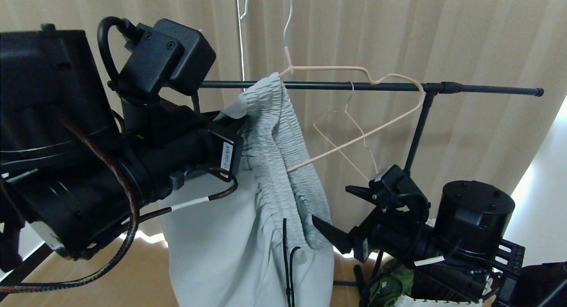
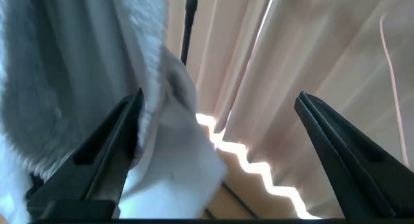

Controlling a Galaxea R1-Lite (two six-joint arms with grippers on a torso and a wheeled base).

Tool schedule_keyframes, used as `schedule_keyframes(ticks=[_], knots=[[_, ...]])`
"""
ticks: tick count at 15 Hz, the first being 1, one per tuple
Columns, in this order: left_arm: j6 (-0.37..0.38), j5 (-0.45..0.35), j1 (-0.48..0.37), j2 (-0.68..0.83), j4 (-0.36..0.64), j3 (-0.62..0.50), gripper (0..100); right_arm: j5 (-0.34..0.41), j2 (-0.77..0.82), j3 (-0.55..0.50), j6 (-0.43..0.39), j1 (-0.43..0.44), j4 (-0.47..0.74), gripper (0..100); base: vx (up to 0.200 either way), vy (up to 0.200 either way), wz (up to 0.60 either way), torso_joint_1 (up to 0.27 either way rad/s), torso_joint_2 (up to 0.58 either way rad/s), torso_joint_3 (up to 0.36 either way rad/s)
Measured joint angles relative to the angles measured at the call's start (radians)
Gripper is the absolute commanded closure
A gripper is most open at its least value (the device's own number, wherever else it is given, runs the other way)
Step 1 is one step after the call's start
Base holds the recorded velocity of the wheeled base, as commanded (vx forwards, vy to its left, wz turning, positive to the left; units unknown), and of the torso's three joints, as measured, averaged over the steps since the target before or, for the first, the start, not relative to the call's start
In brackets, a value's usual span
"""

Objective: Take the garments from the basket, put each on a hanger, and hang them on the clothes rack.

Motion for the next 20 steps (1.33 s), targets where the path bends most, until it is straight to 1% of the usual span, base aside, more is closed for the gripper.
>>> schedule_keyframes(ticks=[1, 3, 6, 8, 9, 11, 13, 15, 17, 19, 20], knots=[[0.000, 0.000, 0.001, -0.005, 0.000, -0.001, 100, 0.000, 0.000, 0.011, 0.000, -0.002, -0.002, 100, 0.000, 0.000, 0.00, 0.000, 0.00, 0.000], [0.000, 0.000, 0.005, -0.015, 0.000, -0.001, 100, -0.001, -0.008, 0.039, 0.000, -0.016, -0.010, 100, 0.000, 0.000, 0.00, 0.000, 0.00, 0.000], [0.013, 0.000, 0.011, -0.031, 0.001, 0.009, 100, -0.002, -0.019, 0.061, -0.004, -0.056, -0.055, 100, 0.000, 0.000, 0.00, 0.000, 0.00, 0.000], [0.060, -0.006, 0.021, -0.052, 0.001, 0.052, 100, -0.002, -0.026, 0.056, -0.008, -0.126, -0.061, 100, 0.000, 0.000, 0.00, 0.000, 0.00, 0.000], [0.087, -0.027, 0.027, -0.067, 0.001, 0.084, 100, -0.001, -0.028, 0.041, -0.010, -0.172, -0.061, 100, 0.000, 0.000, 0.00, 0.000, 0.00, 0.000], [0.139, -0.092, 0.046, -0.100, 0.000, 0.152, 100, 0.003, -0.030, -0.011, -0.010, -0.242, -0.051, 100, 0.000, 0.000, 0.00, 0.000, 0.00, 0.000], [0.208, -0.127, 0.083, -0.132, 0.000, 0.223, 100, 0.005, -0.030, -0.070, -0.010, -0.298, -0.008, 100, 0.000, 0.000, 0.00, 0.000, 0.00, 0.000], [0.262, -0.130, 0.124, -0.149, -0.002, 0.269, 100, 0.007, -0.033, -0.116, -0.007, -0.325, 0.029, 100, 0.000, 0.000, 0.00, 0.000, 0.00, 0.000], [0.320, -0.129, 0.163, -0.154, 0.001, 0.301, 100, 0.007, -0.037, -0.140, -0.006, -0.332, 0.035, 100, 0.000, 0.000, 0.00, 0.000, 0.00, 0.000], [0.349, -0.129, 0.187, -0.151, 0.000, 0.319, 100, 0.007, -0.048, -0.146, -0.007, -0.334, 0.059, 100, 0.000, 0.000, 0.00, 0.000, 0.00, 0.000], [0.356, -0.126, 0.195, -0.146, 0.000, 0.324, 100, 0.009, -0.059, -0.151, -0.007, -0.331, 0.098, 100, 0.000, 0.000, 0.00, 0.000, 0.00, 0.000]])
